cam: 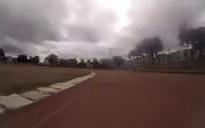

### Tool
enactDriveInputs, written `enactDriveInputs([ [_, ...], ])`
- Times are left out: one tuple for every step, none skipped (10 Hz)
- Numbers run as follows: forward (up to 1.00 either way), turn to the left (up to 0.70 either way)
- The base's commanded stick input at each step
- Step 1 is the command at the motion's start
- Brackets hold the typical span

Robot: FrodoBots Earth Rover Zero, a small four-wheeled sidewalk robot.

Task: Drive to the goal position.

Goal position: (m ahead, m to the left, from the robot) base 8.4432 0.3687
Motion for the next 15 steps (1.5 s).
enactDriveInputs([
  [1.00,0.00],
  [1.00,0.00],
  [1.00,0.00],
  [1.00,0.00],
  [1.00,-0.13],
  [1.00,-0.27],
  [1.00,-0.27],
  [1.00,-0.27],
  [1.00,-0.27],
  [1.00,-0.27],
  [1.00,-0.27],
  [1.00,0.00],
  [1.00,0.00],
  [1.00,0.00],
  [1.00,0.00],
])
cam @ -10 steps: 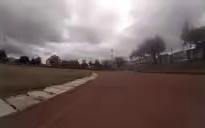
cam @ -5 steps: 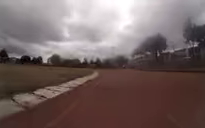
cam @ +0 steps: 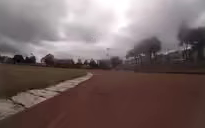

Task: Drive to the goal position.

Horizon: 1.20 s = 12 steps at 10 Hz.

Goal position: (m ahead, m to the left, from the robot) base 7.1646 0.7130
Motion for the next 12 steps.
enactDriveInputs([
  [1.00,0.00],
  [1.00,0.00],
  [1.00,0.00],
  [1.00,0.00],
  [1.00,0.00],
  [1.00,0.00],
  [1.00,0.00],
  [1.00,0.00],
  [1.00,0.00],
  [1.00,0.00],
  [1.00,0.00],
  [1.00,0.00],
])
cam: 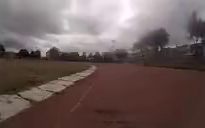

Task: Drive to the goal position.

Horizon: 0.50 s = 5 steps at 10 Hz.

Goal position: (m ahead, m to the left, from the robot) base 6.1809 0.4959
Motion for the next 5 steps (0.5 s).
enactDriveInputs([
  [1.00,-0.08],
  [1.00,-0.18],
  [1.00,-0.27],
  [1.00,-0.27],
  [1.00,-0.27],
])
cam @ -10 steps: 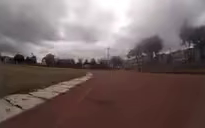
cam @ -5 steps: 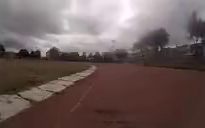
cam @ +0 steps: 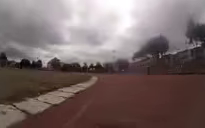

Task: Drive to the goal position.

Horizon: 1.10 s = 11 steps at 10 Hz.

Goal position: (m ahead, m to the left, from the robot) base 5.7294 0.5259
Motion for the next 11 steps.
enactDriveInputs([
  [1.00,-0.26],
  [1.00,-0.23],
  [1.00,-0.20],
  [1.00,-0.17],
  [1.00,-0.14],
  [1.00,-0.11],
  [1.00,-0.08],
  [1.00,-0.05],
  [1.00,-0.02],
  [1.00,0.00],
  [1.00,0.00],
])
